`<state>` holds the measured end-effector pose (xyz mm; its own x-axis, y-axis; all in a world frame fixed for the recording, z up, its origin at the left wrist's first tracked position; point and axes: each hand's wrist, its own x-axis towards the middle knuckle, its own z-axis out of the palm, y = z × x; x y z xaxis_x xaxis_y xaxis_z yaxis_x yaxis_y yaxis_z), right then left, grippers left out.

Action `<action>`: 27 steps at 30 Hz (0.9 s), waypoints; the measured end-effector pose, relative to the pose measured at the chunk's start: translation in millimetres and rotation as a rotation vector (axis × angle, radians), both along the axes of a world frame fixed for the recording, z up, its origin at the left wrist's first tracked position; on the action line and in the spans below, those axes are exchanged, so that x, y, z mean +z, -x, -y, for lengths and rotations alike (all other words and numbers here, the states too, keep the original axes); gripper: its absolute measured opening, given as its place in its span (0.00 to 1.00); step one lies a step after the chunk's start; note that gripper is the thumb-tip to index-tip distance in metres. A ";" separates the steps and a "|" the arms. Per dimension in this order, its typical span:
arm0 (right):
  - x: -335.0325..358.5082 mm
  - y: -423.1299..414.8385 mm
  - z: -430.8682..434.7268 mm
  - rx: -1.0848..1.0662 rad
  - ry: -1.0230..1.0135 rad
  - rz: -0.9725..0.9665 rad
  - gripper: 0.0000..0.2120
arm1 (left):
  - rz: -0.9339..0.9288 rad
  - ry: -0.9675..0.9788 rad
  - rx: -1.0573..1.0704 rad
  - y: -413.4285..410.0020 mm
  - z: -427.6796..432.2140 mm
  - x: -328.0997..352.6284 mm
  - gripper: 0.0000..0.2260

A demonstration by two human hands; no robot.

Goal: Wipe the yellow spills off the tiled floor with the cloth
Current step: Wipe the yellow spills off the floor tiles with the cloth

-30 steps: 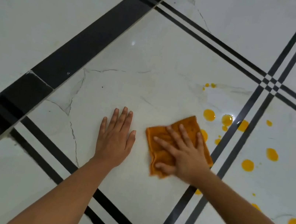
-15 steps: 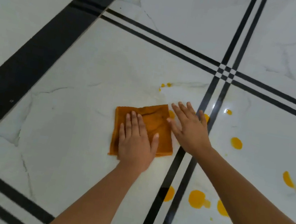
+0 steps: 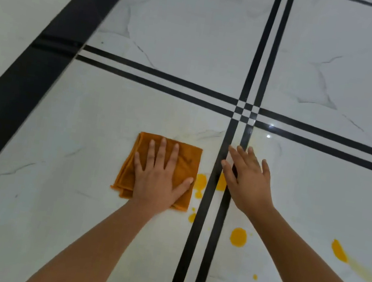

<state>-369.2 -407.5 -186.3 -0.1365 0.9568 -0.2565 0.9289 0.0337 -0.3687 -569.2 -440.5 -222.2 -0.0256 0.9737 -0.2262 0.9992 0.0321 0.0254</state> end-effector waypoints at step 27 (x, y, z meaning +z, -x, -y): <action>-24.4 -106.8 29.8 -0.415 0.009 0.078 0.25 | 0.105 -0.026 -0.319 -134.9 -71.9 -5.8 0.33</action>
<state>-262.4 -437.3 -210.7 0.2797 0.9243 -0.2598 0.8881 -0.3519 -0.2956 -434.3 -368.7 -228.0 0.3039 0.9343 -0.1863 0.9506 -0.2843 0.1250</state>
